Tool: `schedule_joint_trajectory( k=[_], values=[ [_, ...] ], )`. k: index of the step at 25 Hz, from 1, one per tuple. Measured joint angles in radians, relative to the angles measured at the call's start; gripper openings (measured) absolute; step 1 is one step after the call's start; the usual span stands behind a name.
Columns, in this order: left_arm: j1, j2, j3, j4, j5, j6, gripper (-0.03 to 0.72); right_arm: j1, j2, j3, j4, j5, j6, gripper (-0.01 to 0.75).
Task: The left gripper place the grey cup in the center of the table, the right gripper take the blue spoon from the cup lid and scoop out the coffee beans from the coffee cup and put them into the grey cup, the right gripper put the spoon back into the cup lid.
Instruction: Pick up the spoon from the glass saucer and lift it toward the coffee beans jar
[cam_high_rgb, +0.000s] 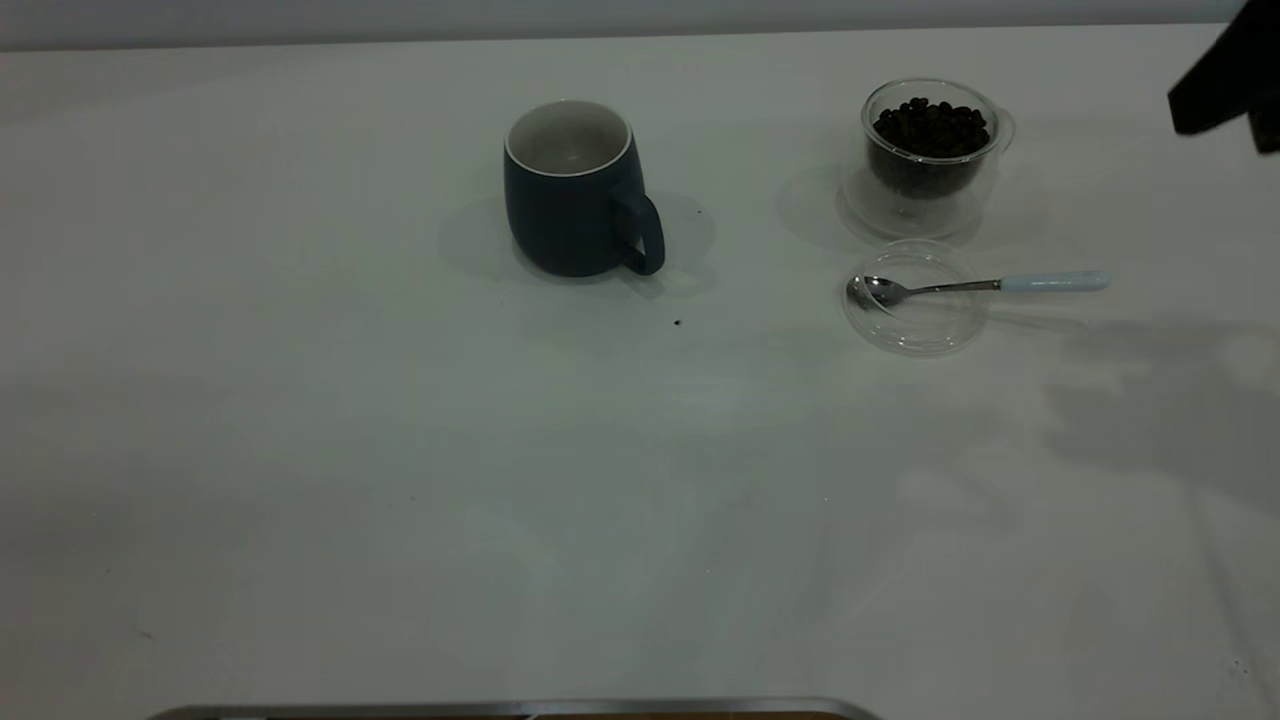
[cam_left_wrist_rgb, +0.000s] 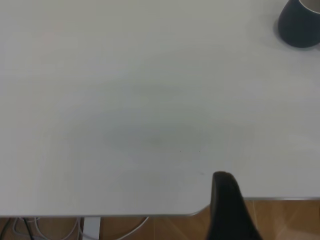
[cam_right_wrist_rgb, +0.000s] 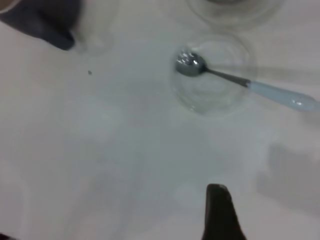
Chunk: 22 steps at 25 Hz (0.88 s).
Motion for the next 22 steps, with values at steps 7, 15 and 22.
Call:
schedule_joint_trajectory(
  k=[7, 15, 22],
  values=[
    [0.0, 0.0, 0.0, 0.0, 0.0, 0.0, 0.499, -0.138, 0.33, -0.218, 0.003, 0.169, -0.043, 0.519],
    [0.0, 0.0, 0.0, 0.0, 0.0, 0.0, 0.499, -0.15, 0.568, -0.353, 0.092, 0.209, -0.121, 0.519],
    [0.0, 0.0, 0.0, 0.0, 0.0, -0.001, 0.499, -0.17, 0.71, -0.437, 0.188, 0.27, -0.201, 0.519]
  ],
)
